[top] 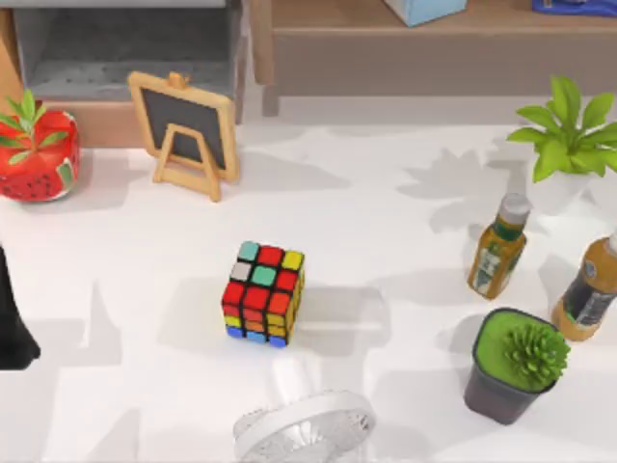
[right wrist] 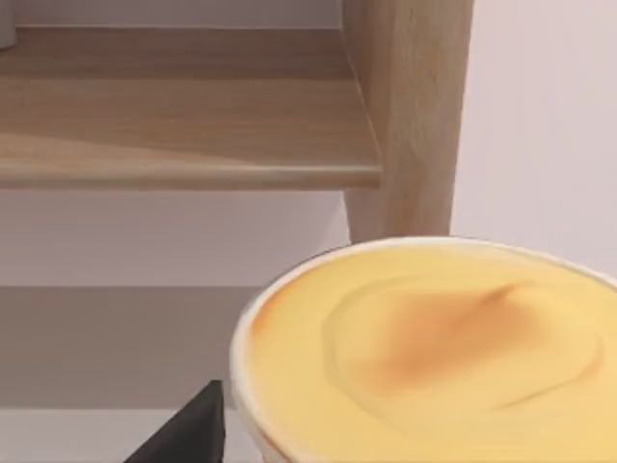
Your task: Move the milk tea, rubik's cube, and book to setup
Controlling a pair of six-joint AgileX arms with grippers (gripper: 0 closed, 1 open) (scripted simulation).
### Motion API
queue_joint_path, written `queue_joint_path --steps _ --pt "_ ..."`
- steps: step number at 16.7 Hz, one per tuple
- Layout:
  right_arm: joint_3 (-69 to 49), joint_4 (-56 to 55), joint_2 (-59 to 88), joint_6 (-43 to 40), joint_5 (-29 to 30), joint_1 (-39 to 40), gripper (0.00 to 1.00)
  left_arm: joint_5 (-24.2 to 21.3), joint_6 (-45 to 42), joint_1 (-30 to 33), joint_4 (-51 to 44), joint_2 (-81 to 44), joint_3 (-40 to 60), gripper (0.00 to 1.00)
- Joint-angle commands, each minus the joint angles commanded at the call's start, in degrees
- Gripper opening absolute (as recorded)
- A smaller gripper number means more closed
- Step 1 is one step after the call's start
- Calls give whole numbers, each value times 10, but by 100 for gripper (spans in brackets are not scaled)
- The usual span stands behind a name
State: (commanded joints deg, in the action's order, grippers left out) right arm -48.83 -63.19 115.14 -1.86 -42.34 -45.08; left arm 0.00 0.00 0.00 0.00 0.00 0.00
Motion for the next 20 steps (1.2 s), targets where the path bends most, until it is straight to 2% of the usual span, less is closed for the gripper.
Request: queue_joint_path --steps 7,10,14,20 --pt "-2 5 -7 0 -2 3 100 0 0 0 0 0 0 100" --pt "-32 7 -10 6 9 30 100 0 0 0 0 0 0 100" --pt "-94 24 4 19 35 116 100 0 0 0 0 0 0 100" --pt "-218 79 35 45 84 307 100 0 0 0 0 0 0 100"
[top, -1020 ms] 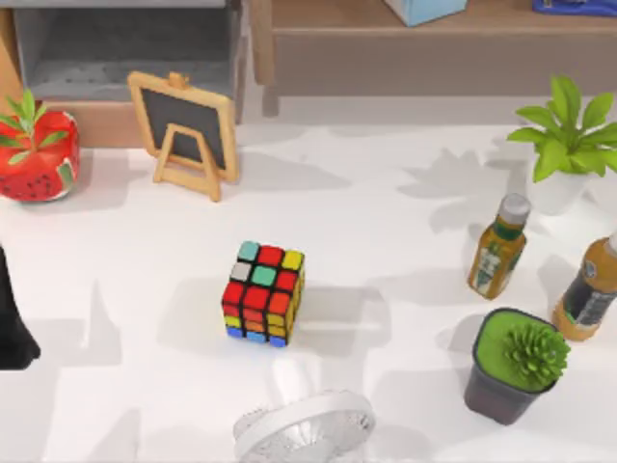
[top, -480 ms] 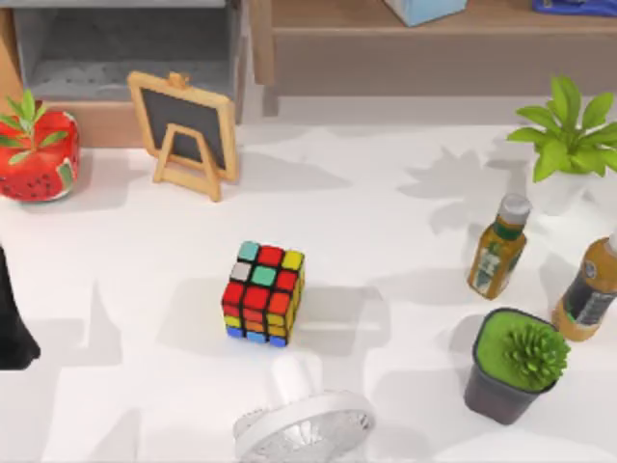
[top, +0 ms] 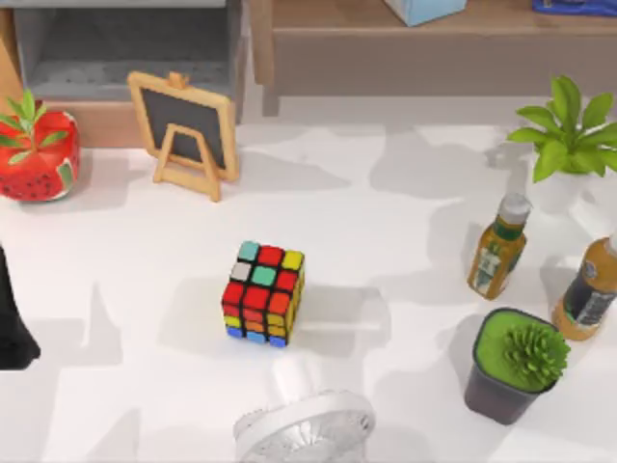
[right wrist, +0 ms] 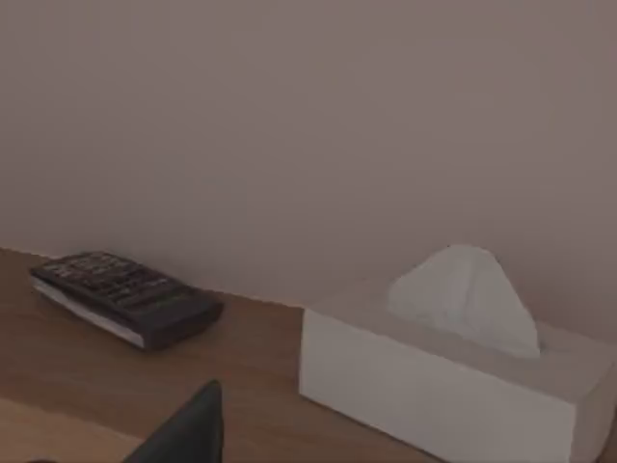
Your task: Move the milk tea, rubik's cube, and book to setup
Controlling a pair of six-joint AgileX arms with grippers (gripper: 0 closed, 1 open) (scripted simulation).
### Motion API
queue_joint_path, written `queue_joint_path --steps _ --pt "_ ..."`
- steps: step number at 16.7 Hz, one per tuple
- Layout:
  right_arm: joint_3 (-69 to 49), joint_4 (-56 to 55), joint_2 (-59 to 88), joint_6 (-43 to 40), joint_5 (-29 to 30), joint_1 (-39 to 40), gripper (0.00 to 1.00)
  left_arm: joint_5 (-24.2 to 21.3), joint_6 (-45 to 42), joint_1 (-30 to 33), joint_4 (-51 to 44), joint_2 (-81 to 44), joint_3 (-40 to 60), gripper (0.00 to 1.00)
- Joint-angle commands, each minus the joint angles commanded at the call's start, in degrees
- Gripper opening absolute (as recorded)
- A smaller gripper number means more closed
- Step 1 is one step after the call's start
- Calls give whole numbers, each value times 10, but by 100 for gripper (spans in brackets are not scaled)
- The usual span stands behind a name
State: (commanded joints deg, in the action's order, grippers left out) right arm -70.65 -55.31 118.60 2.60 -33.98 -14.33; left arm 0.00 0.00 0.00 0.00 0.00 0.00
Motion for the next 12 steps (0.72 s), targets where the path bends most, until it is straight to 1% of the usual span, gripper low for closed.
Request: queue_joint_path --steps 4,7,12 --pt "-98 67 19 26 35 142 100 0 0 0 0 0 0 100" --pt "-179 141 32 54 64 240 100 0 0 0 0 0 0 100" --pt "-329 326 49 124 124 363 100 0 0 0 0 0 0 100"
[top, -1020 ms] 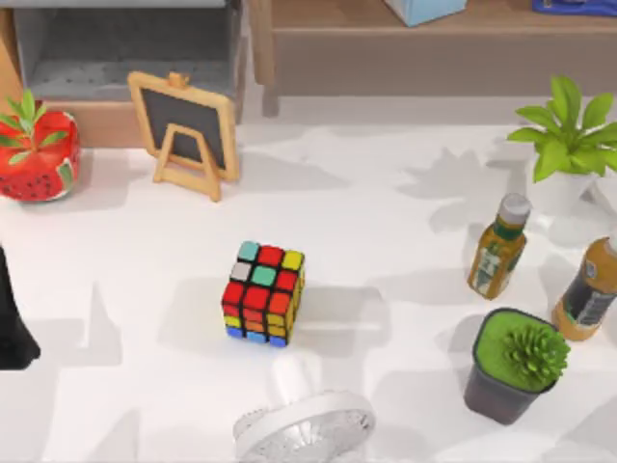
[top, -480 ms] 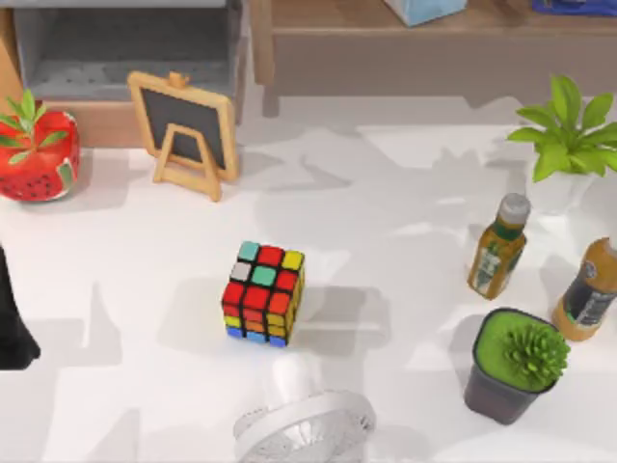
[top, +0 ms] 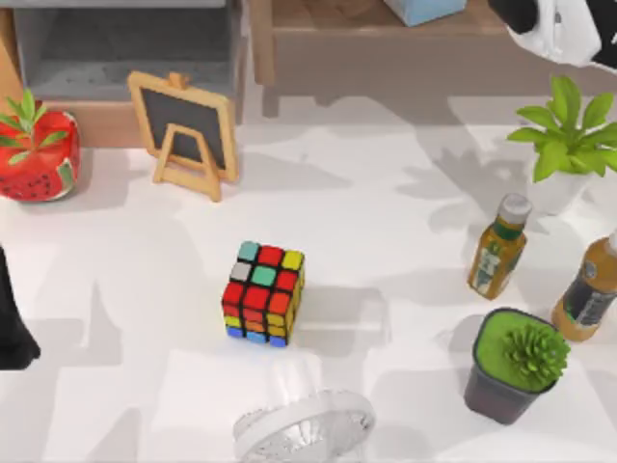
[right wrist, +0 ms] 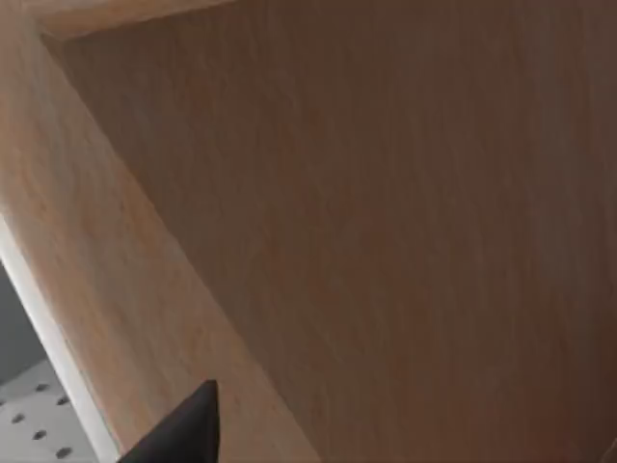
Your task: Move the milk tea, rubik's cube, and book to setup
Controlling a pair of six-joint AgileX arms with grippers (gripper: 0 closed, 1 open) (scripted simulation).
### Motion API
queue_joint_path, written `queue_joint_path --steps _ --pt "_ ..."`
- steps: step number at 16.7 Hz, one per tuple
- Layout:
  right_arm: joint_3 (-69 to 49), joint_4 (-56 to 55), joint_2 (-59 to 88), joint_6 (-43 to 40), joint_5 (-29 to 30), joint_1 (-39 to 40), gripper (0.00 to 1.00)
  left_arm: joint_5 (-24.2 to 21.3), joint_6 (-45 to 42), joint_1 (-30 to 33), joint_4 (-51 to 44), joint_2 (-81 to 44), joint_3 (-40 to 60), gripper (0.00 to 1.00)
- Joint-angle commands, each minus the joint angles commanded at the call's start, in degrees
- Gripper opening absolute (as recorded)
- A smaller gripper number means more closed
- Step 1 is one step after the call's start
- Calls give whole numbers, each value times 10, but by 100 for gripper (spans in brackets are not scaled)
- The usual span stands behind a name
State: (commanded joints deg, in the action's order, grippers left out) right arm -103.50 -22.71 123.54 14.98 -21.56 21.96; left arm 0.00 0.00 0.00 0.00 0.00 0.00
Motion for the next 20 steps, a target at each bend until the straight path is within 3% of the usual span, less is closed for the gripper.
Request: queue_joint_path --steps 10,20 --pt "-325 545 80 203 135 99 100 0 0 0 0 0 0 100" --pt "-561 1076 258 417 201 228 100 0 0 0 0 0 0 100"
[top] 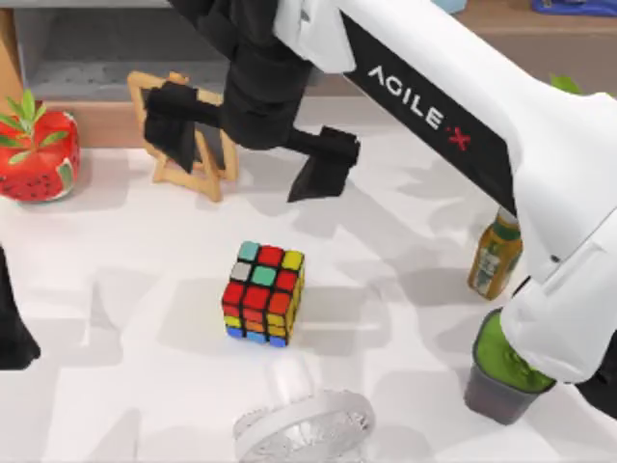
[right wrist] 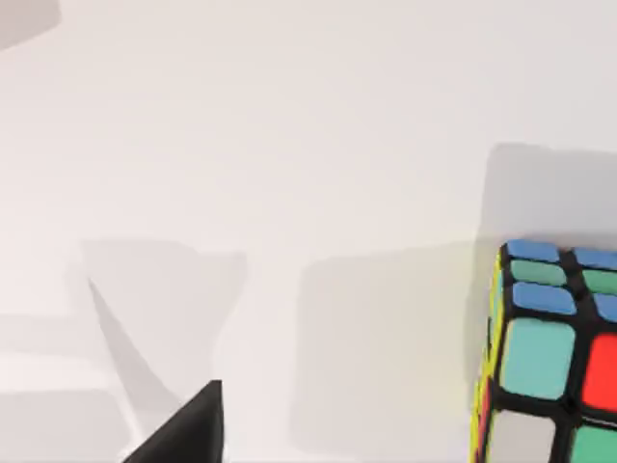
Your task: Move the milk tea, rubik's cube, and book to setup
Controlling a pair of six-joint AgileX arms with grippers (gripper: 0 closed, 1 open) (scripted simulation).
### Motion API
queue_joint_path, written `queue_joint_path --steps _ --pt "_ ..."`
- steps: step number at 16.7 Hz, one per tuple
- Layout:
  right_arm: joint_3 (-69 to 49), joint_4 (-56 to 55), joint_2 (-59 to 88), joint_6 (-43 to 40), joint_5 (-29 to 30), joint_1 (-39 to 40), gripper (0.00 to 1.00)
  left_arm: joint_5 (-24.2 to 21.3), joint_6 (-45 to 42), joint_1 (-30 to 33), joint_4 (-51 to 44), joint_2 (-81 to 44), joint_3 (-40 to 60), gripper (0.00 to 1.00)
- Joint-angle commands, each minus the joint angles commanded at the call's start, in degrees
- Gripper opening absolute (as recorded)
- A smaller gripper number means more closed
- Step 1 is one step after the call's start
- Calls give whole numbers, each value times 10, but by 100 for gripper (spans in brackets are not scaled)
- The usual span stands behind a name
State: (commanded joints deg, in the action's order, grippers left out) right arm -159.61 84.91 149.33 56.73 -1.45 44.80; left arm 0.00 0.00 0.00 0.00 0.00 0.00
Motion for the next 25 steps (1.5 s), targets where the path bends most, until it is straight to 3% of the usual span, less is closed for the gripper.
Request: queue_joint_path --steps 5,14,18,25 --pt "-60 139 59 59 17 30 100 0 0 0 0 0 0 100" --pt "-65 152 65 65 19 30 100 0 0 0 0 0 0 100" --pt "2 104 46 64 19 31 100 0 0 0 0 0 0 100" --pt "220 -47 -17 66 19 34 100 0 0 0 0 0 0 100"
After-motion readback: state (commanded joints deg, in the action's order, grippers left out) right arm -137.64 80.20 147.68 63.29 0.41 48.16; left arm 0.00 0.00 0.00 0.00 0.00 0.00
